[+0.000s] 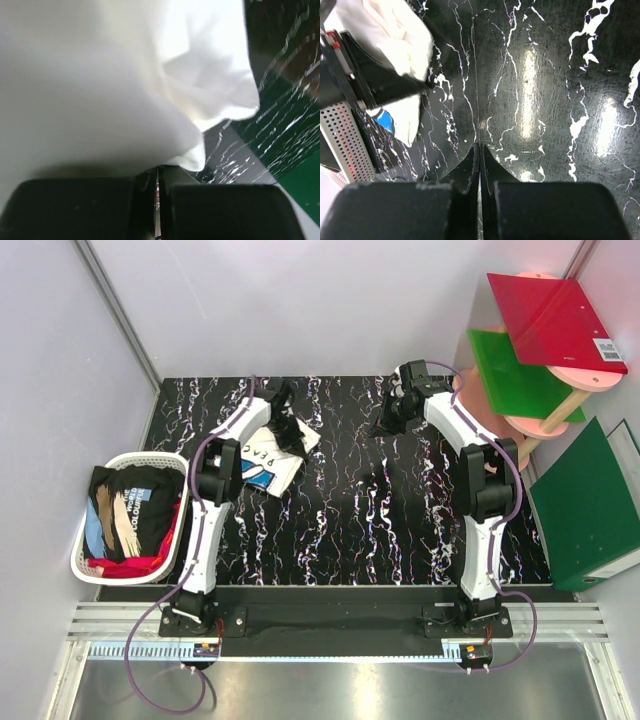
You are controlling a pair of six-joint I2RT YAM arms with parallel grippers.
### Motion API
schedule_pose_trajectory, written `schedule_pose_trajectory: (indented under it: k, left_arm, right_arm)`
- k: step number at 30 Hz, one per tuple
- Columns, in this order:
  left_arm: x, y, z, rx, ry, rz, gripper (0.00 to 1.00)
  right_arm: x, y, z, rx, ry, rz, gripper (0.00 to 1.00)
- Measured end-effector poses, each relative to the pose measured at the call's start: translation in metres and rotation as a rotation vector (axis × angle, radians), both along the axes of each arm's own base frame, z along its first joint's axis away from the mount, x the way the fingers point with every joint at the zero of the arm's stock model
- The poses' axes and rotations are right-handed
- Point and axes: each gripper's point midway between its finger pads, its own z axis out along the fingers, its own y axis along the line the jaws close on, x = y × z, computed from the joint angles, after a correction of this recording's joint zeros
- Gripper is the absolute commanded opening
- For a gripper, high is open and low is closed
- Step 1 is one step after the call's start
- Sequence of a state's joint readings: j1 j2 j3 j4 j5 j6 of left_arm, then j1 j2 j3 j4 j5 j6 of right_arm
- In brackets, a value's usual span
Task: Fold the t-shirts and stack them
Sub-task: Put the neatly folded tshirt into the corner of the board with the left arm
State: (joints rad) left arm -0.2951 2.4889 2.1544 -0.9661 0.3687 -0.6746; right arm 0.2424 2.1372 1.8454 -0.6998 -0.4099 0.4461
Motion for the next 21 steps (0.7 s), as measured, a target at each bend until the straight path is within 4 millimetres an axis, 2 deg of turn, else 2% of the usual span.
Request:
schedule_pose_trajectory:
  k: [4,9,12,17,21]
  left_arm:
    - [0.017,0.033,0.001,0.015,-0.009,0.077,0.0]
    - [0.045,0.098,0.002,0.081,-0.047,0.204,0.0]
    - [0.055,0.136,0.001,0.116,-0.06,0.269,0.0]
    - [0.062,0.18,0.002,0.129,-0.061,0.342,0.0]
    - [0.066,0.204,0.003,0.138,-0.07,0.368,0.0]
  right_arm:
    - [-0.002,-0.001,0.003,0.001,-0.003,0.0,0.0]
    - [-0.005,-0.001,0.001,-0.001,0.005,0.0,0.0]
    - [-0.006,-0.001,0.0,-0.002,0.007,0.001,0.0]
    - [-0.006,-0.001,0.001,-0.001,0.004,0.001,0.0]
    - [-0.006,-0.001,0.003,0.001,0.003,0.001,0.0]
